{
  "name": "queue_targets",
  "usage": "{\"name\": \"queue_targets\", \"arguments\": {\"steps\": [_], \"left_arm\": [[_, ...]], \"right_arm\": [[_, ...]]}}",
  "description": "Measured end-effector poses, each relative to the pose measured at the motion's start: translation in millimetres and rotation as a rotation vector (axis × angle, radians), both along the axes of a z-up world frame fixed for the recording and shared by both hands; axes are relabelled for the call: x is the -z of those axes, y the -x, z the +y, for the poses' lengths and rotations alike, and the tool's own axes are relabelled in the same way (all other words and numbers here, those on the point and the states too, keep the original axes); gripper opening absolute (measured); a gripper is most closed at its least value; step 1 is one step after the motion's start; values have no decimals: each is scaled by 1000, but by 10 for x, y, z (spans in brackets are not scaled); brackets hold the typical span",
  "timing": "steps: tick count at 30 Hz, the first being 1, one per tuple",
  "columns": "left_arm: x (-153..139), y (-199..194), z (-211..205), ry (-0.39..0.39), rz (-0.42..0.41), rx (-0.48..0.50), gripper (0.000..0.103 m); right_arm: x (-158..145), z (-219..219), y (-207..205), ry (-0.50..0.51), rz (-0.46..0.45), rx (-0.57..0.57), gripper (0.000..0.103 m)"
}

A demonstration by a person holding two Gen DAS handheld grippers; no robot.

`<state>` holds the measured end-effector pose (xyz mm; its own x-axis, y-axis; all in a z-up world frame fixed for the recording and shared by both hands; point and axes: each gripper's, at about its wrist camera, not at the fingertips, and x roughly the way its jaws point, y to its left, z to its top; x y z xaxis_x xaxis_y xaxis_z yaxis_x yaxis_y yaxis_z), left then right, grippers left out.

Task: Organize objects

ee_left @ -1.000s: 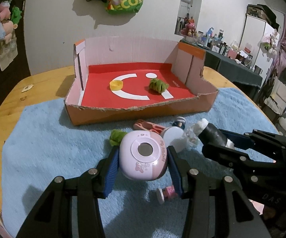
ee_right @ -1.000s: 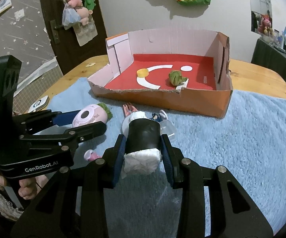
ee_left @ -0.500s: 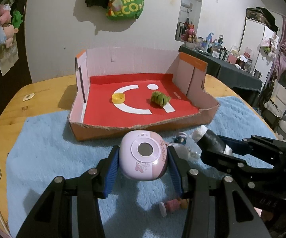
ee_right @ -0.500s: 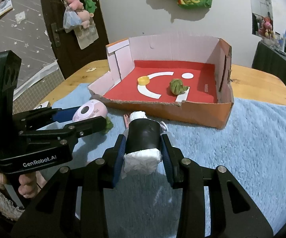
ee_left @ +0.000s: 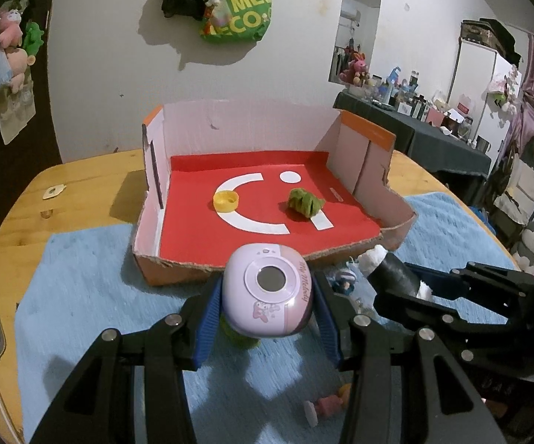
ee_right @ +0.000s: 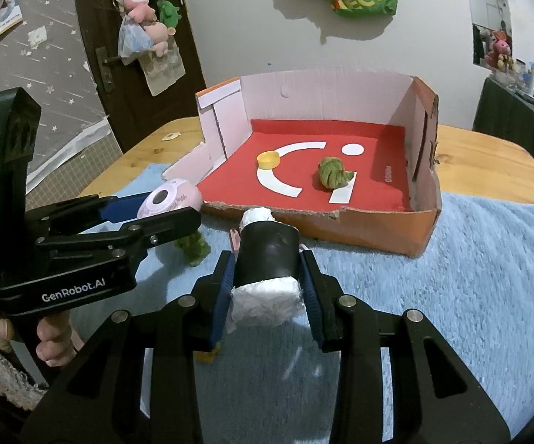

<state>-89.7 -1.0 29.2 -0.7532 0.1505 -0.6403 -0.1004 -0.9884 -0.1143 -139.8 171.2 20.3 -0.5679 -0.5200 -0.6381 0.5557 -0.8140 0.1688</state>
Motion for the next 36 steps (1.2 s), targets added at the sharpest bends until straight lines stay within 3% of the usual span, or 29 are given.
{"name": "queue_targets", "arguments": {"steps": [36], "left_arm": [[-76,310,25,25,5,4,49]], "right_arm": [[-44,-66,328,6,-10,1,34]]}}
